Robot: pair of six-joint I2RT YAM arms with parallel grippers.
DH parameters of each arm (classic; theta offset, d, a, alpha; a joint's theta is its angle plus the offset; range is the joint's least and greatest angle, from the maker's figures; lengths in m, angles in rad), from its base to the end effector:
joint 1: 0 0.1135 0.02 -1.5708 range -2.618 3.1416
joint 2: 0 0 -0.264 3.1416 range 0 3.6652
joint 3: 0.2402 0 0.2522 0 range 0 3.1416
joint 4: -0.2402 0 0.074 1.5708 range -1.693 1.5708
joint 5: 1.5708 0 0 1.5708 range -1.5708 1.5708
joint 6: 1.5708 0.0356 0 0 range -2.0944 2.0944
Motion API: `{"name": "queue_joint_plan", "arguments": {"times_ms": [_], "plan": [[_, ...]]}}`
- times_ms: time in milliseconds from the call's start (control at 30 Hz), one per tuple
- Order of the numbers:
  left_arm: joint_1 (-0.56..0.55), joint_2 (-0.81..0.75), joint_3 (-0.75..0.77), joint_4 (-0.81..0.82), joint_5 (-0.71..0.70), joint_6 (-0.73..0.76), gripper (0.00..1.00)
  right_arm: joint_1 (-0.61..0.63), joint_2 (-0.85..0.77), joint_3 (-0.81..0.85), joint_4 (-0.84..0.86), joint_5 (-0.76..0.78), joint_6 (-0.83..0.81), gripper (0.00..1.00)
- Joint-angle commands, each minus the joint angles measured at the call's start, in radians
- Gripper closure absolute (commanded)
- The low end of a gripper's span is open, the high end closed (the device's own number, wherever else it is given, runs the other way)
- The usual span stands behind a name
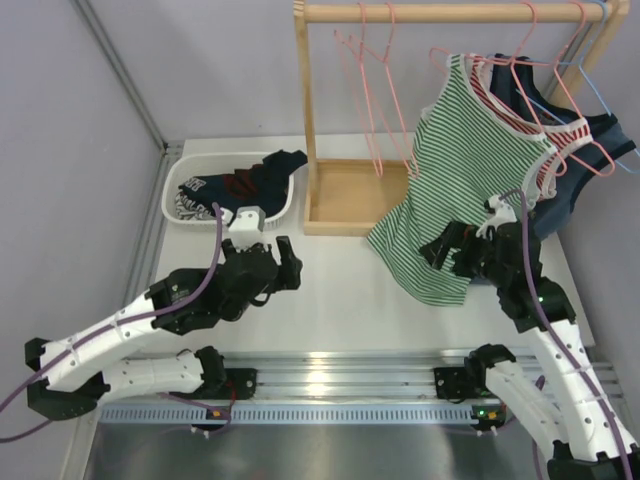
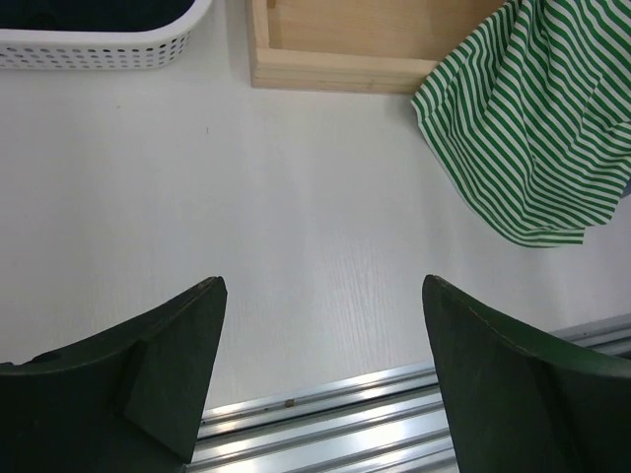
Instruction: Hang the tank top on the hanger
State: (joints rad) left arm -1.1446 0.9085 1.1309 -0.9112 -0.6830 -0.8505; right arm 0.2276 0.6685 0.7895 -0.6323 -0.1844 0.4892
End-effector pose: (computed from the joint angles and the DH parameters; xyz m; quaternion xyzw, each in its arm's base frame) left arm 0.0873 -0.1380 0.3696 -0.0165 0.8639 -0.1736 0.4726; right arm 0.1386 0.0388 0.3129 0.0660 0.8580 0.2509 0.4433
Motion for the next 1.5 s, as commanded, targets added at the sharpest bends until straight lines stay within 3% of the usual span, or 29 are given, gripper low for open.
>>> {"name": "queue_joint_plan", "arguments": {"times_ms": [0,167,300,533,633,767,933,1067,1300,1467], "plan": [[0.005,-0.003,0.041,-0.026,-0.053,-0.012,0.14,0.013,-0.006,-0.015,0.039,-0.015,-0.020,0.00],[0.022,0.013,0.049,-0.031,-0.087,-0.002,0.11,0.013,-0.017,-0.061,0.101,-0.044,-0.018,0.00],[0.129,0.036,0.047,0.009,-0.047,0.059,0.10,0.013,-0.001,-0.075,0.123,-0.055,-0.020,0.00],[0.544,0.179,0.058,0.144,0.101,0.231,0.11,0.013,0.062,-0.052,0.138,-0.092,-0.052,0.00],[0.791,0.304,0.063,0.248,0.212,0.254,0.15,0.013,0.074,-0.058,0.158,-0.115,-0.044,0.00],[0.916,0.493,0.140,0.379,0.269,0.263,0.22,0.013,0.082,-0.062,0.174,-0.133,-0.040,0.00],[0.945,0.790,0.315,0.359,0.214,0.255,0.29,0.015,0.100,-0.050,0.161,-0.148,-0.046,0.00],[0.948,0.914,0.424,0.313,0.177,0.243,0.35,0.015,0.094,-0.047,0.158,-0.153,-0.052,0.00],[0.950,0.903,0.385,0.321,0.146,0.168,0.37,0.015,0.103,-0.061,0.167,-0.164,-0.063,0.00],[0.950,0.837,0.333,0.362,0.148,0.197,0.30,0.015,0.114,-0.068,0.183,-0.176,-0.064,0.00]]}}
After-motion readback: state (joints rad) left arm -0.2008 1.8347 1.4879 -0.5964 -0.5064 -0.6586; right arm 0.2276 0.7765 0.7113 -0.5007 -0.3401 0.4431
